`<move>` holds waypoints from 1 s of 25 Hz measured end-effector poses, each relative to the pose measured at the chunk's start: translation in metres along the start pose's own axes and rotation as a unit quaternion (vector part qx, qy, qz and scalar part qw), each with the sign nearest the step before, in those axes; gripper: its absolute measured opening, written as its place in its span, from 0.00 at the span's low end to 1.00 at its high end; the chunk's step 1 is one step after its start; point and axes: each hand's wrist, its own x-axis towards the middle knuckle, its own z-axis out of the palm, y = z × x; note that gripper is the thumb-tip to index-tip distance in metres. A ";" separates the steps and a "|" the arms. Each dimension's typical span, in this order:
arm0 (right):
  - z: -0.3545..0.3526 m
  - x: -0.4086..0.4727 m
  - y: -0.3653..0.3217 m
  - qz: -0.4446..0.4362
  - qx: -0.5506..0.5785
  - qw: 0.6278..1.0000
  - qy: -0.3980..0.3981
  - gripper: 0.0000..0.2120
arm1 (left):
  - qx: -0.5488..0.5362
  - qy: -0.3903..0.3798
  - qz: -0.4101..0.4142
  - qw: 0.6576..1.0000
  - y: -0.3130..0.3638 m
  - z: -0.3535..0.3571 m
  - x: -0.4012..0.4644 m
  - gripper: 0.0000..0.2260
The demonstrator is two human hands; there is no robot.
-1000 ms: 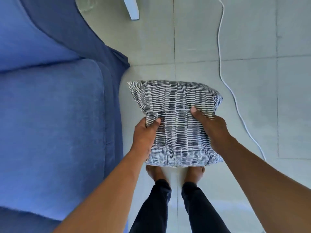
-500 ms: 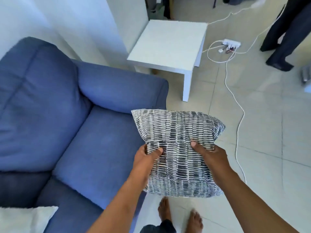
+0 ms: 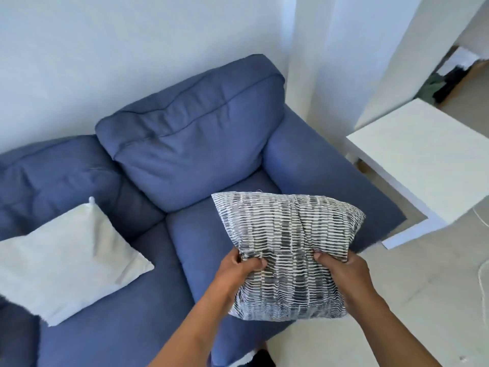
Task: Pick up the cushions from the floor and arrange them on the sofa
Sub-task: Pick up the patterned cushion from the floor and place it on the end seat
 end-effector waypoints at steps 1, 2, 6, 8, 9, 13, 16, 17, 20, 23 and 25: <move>0.018 0.012 -0.011 -0.002 -0.025 1.000 -0.018 0.05 | -0.010 0.011 0.003 1.000 0.009 -0.012 0.005 0.27; 0.036 0.022 -0.023 -0.005 -0.040 0.999 -0.030 0.05 | -0.015 0.022 0.002 1.000 0.018 -0.023 0.010 0.26; 0.090 0.050 -0.061 -0.015 -0.068 0.994 -0.085 0.07 | -0.030 0.058 -0.032 0.997 0.051 -0.059 0.024 0.32; 0.109 0.063 -0.082 -0.017 -0.075 0.989 -0.123 0.09 | -0.068 0.094 -0.027 0.993 0.066 -0.072 0.029 0.32; 0.121 0.069 -0.091 -0.025 -0.084 0.986 -0.140 0.10 | -0.077 0.114 -0.023 0.990 0.075 -0.079 0.032 0.30; 0.166 0.109 -0.120 -0.055 -0.113 0.975 -0.183 0.13 | -0.081 0.171 -0.022 0.982 0.100 -0.099 0.064 0.17; 0.204 0.154 -0.130 -0.067 -0.132 0.968 -0.203 0.13 | -0.084 0.221 -0.025 0.971 0.115 -0.112 0.105 0.17; 0.215 0.172 -0.131 -0.073 -0.137 0.967 -0.200 0.12 | -0.087 0.231 -0.024 0.969 0.118 -0.115 0.121 0.17; 0.239 0.223 -0.126 -0.064 -0.214 0.944 -0.243 0.21 | -0.078 0.253 -0.028 0.964 0.116 -0.125 0.171 0.19; 0.250 0.271 -0.121 -0.014 -0.329 0.893 -0.308 0.25 | 0.009 0.247 -0.088 0.965 0.103 -0.128 0.208 0.23; 0.258 0.293 -0.129 -0.017 -0.312 0.909 -0.275 0.23 | 0.007 0.268 -0.104 0.958 0.101 -0.133 0.220 0.22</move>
